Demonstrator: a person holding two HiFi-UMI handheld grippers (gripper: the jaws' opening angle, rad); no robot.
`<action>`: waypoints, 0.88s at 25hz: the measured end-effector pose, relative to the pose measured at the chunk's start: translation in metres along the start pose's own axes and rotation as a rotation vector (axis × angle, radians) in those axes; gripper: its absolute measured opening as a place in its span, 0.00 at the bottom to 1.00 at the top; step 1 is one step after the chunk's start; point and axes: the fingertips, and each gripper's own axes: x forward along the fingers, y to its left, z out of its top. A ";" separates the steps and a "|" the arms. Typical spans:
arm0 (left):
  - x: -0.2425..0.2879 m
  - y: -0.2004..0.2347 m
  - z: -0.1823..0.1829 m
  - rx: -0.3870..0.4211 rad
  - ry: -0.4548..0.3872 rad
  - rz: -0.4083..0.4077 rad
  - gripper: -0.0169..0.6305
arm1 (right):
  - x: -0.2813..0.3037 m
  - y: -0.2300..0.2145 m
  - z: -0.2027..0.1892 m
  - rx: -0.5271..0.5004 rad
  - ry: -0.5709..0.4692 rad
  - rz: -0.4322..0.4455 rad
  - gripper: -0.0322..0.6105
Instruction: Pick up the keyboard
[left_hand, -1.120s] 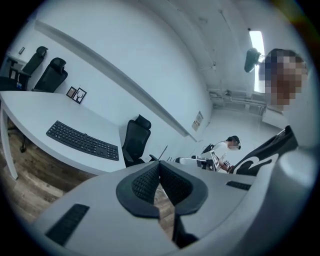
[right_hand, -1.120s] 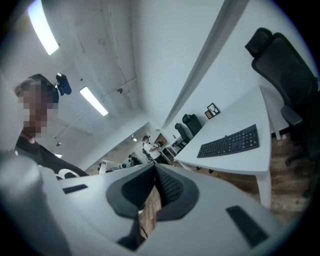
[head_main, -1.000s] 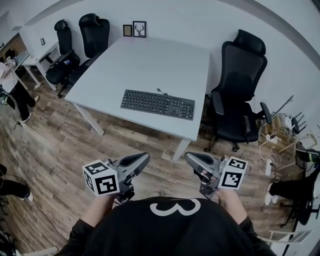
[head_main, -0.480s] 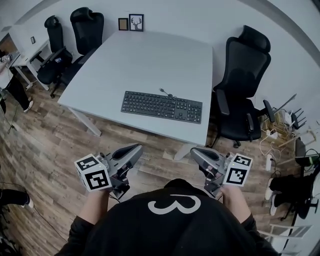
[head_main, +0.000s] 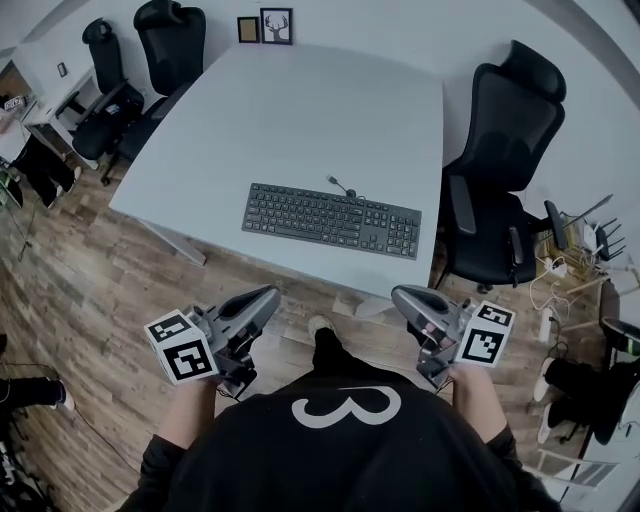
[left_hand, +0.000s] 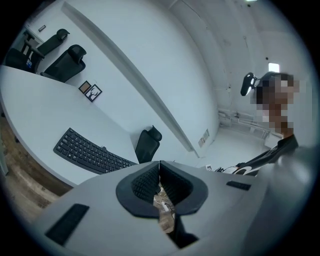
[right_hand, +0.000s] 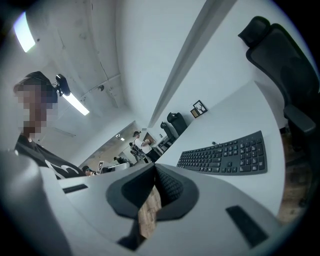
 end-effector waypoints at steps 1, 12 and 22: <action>0.005 0.007 0.004 0.000 0.002 0.003 0.05 | 0.004 -0.007 0.005 0.001 -0.002 0.000 0.06; 0.056 0.081 0.038 -0.025 0.038 0.043 0.05 | 0.040 -0.083 0.047 0.049 0.009 -0.037 0.06; 0.078 0.149 0.050 -0.061 0.104 0.119 0.05 | 0.047 -0.140 0.058 0.104 0.008 -0.099 0.06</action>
